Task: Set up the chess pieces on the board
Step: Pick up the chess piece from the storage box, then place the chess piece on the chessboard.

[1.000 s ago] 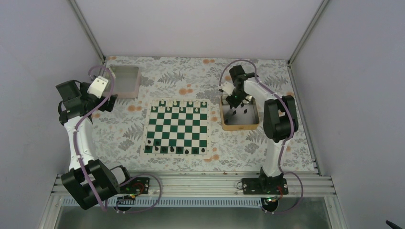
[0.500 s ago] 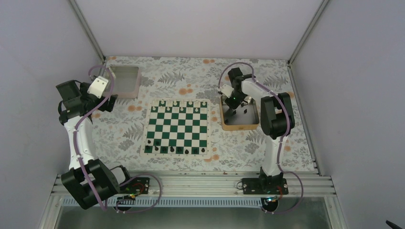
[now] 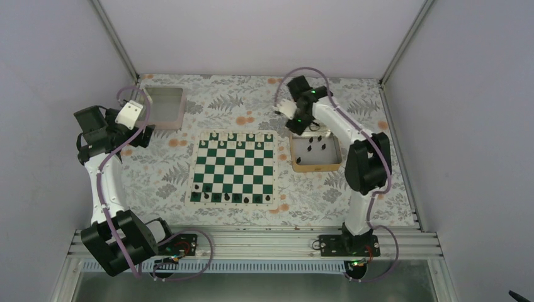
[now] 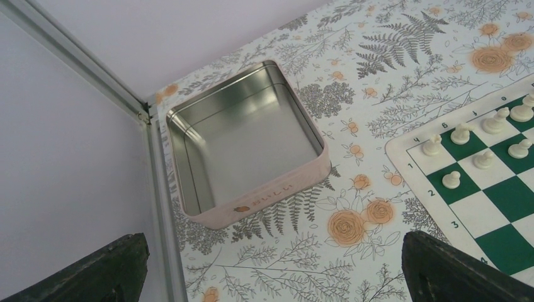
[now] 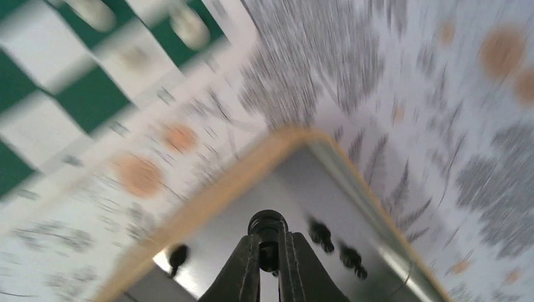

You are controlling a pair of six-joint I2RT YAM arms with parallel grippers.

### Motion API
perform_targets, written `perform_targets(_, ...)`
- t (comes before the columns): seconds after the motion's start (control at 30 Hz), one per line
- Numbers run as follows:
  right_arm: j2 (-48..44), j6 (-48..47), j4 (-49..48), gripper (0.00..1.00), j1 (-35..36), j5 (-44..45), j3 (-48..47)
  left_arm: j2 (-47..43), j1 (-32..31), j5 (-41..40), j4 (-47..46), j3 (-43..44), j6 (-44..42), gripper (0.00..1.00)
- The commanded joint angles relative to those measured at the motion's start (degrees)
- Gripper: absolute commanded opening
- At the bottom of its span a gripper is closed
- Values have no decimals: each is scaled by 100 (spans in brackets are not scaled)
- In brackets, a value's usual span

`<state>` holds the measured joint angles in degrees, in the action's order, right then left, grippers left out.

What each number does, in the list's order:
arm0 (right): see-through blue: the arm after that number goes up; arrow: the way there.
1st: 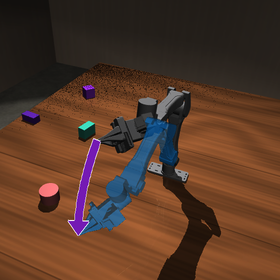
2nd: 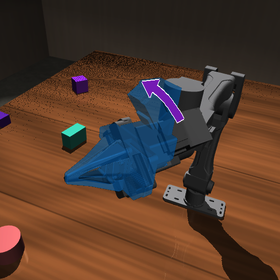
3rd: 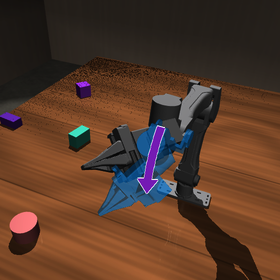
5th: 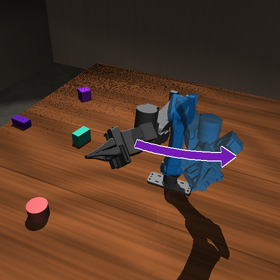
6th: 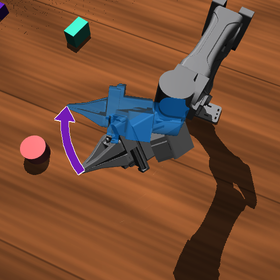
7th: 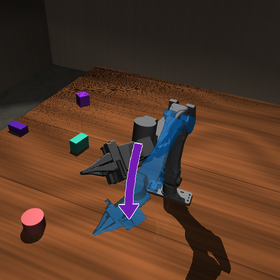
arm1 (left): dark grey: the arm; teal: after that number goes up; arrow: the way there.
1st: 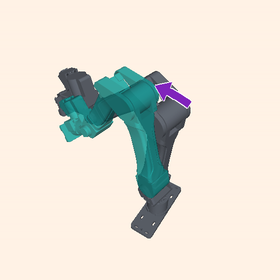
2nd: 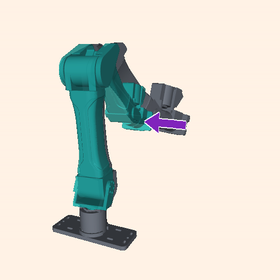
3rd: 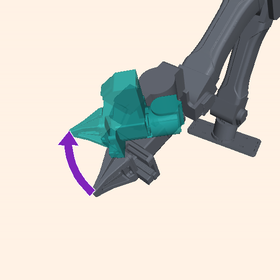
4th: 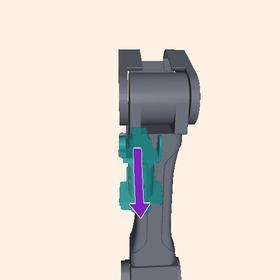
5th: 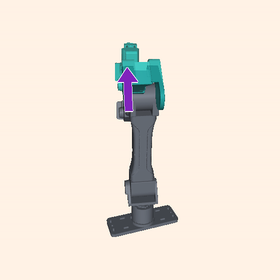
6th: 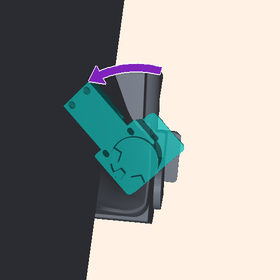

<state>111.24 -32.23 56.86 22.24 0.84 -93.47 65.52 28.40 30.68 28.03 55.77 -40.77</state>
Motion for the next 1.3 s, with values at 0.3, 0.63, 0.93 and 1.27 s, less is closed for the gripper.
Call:
perform_targets(0.3, 912, 228, 945, 6, 2833, -892, -2047, -122, 38, 127, 10, 153, 26, 100)
perform_targets(0.63, 1925, 190, 801, 5, 3725, -1059, -2371, -165, 39, 150, -29, 84, 83, 100)
perform_targets(0.93, 2261, 218, 736, 5, 3987, -1180, -2666, -197, 35, 153, -109, -78, 61, 100)
perform_targets(1.27, 2573, 139, 782, 6, 4108, -1211, -2924, -202, 38, 114, -105, -103, -11, 100)
